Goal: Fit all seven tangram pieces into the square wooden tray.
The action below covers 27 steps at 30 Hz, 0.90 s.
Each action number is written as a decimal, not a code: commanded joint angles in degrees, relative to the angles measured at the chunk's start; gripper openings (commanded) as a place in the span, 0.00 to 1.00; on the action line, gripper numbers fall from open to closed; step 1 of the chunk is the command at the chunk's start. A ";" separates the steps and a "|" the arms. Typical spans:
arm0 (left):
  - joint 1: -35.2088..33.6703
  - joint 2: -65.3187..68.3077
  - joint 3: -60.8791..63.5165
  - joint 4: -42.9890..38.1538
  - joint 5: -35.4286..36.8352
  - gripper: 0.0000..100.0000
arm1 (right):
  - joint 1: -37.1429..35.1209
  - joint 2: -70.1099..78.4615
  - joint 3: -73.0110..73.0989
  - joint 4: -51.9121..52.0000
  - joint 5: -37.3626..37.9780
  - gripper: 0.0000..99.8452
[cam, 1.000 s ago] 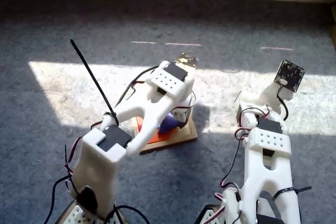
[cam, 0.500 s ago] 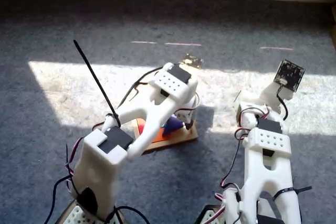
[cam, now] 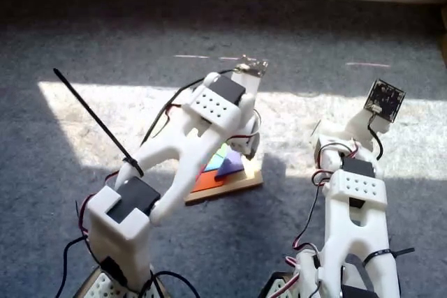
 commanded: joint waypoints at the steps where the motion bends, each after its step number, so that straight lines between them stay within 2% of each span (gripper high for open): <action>1: -5.93 -6.64 -0.40 1.23 -3.16 0.24 | 0.40 -1.54 -0.84 -1.27 0.62 0.01; 5: -9.01 -5.32 3.21 0.18 -9.93 0.18 | 0.31 -1.54 -0.75 -1.27 0.62 0.01; 11: -8.92 -1.45 7.52 -5.89 -13.89 0.07 | 0.31 -1.54 -0.66 -1.27 0.62 0.01; 19: -3.82 -0.75 8.40 -7.12 -13.80 0.08 | 0.31 -1.54 -0.66 -1.27 0.62 0.01; 27: 0.84 -0.75 14.02 -14.51 -13.80 0.08 | 0.31 -1.54 -0.57 -1.27 0.62 0.01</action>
